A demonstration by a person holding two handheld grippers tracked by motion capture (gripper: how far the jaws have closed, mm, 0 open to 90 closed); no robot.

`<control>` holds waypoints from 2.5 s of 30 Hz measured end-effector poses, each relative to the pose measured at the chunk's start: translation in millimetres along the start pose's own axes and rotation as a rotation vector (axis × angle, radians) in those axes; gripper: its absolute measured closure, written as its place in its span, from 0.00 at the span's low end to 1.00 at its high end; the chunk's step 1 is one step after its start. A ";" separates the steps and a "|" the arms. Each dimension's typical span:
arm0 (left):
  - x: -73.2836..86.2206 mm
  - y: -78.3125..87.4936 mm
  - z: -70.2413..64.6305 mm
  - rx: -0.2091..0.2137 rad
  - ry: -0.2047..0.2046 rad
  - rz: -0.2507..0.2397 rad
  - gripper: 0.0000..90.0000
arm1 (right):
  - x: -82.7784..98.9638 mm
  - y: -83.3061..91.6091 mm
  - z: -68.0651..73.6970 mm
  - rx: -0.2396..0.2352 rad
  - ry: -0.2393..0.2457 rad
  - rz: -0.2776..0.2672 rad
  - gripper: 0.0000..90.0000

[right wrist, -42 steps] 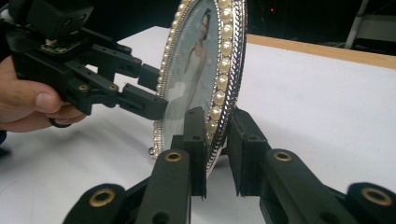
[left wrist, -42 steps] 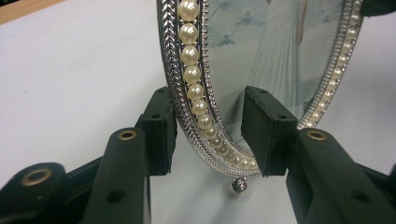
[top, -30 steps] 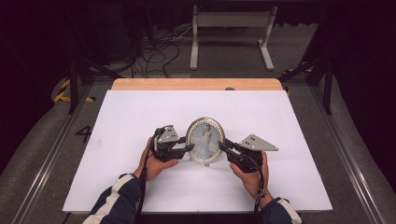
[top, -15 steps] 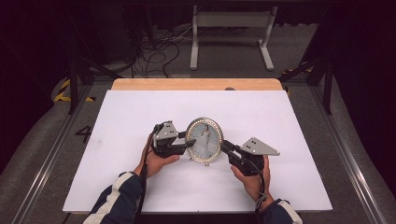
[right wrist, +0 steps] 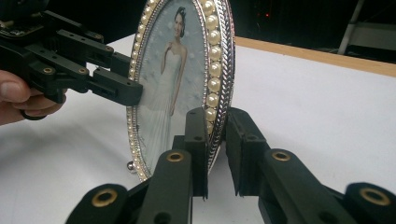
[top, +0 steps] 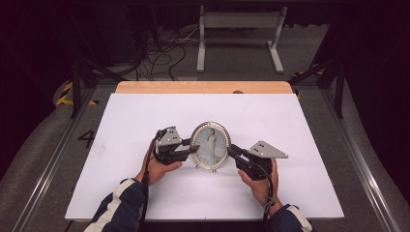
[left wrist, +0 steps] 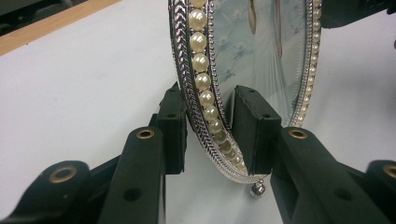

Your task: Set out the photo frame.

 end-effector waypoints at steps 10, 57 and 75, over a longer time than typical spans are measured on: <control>3.5 3.9 -2.0 -0.017 -0.002 0.004 0.74 | -1.8 -4.6 0.4 -0.001 0.010 -0.002 0.88; 4.8 15.2 -15.6 -0.087 -0.080 0.027 0.72 | 1.5 -10.2 -0.3 0.000 0.113 0.060 0.89; 3.1 26.0 -17.9 -0.094 -0.116 0.022 0.71 | -0.9 -6.8 1.7 -0.002 0.164 0.082 0.89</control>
Point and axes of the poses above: each handheld gripper's, and its own axes: y roughly backward along the jaws, x roughly out of its underside, z roughly to its left, the point moved 2 cm from there along -y, roughly forward along the jaws, and after that the axes turned 13 degrees about -z, right-handed, at the moved point
